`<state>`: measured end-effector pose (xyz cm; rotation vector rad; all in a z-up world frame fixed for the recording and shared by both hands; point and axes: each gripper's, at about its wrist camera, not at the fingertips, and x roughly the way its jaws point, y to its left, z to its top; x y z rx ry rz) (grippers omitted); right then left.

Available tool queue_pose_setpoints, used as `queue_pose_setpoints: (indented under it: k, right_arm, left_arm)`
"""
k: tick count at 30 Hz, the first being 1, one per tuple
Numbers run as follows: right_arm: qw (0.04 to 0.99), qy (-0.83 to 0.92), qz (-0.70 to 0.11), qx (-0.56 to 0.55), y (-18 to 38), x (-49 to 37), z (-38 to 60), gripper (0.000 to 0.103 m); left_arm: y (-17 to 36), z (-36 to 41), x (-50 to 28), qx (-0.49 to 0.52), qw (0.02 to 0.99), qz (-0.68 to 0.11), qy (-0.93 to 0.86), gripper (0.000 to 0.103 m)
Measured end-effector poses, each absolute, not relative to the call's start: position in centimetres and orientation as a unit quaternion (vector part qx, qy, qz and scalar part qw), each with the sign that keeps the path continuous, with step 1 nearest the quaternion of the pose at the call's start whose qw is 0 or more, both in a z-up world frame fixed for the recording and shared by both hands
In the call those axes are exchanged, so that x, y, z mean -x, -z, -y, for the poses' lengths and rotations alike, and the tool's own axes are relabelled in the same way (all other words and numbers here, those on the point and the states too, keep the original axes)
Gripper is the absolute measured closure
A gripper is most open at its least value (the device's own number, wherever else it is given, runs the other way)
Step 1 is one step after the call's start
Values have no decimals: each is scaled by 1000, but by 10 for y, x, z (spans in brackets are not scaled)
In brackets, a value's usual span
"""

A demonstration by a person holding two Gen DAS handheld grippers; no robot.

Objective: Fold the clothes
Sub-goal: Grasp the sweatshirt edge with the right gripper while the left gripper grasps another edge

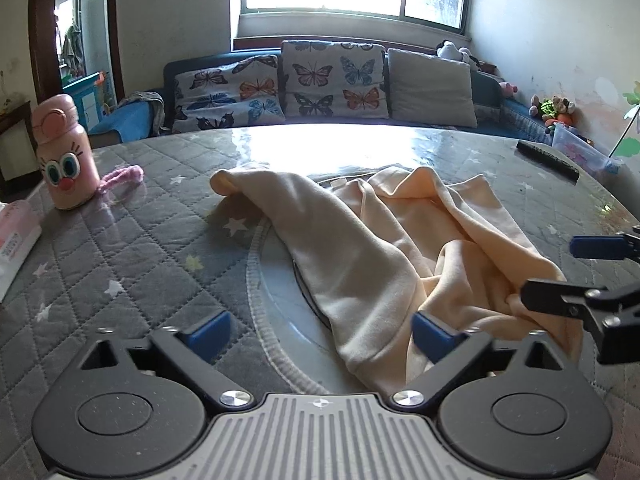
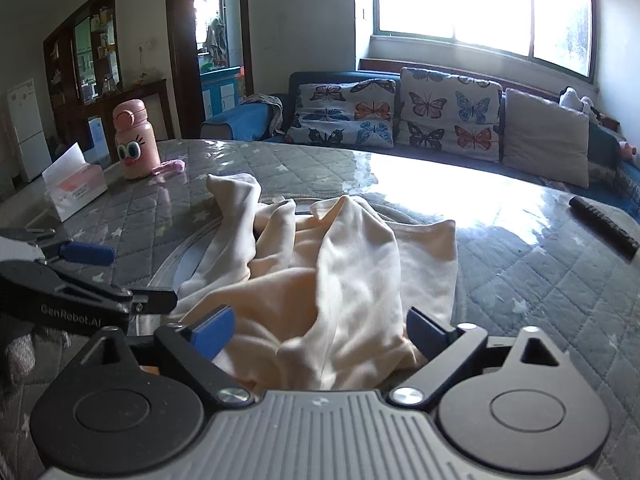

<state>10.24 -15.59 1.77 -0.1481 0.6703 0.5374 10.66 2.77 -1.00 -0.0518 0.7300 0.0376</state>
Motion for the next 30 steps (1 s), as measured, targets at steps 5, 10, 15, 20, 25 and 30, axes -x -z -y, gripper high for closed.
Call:
queue_pose_setpoints:
  k: [5,10,15,20,25,30]
  right_arm:
    - [900,-267,-336,73,-11,-119,150,24]
    - [892,-275,-350,80,-4,-132,145,43]
    - [889,-272,-360,79,1,-138,148,66]
    - [895,-260,-356,63,-2,-140,160,84]
    - [905,-248,-342,50,-11,-136,174,97]
    - [912,-240,-331,39,-19,-129,189,100]
  left_arm:
    - [17,-26,-121,23,930,-367,-8,29]
    - [24,-23,-134,19,926,-376,3,52]
    - [30,-20,-141,17,923,-385,17,83]
    - [30,-22,-140,16,926,-377,10,100]
    - [18,-27,-127,15,934,-358,-6,101]
    - [4,-35,-109,16,942,-335,-23,101]
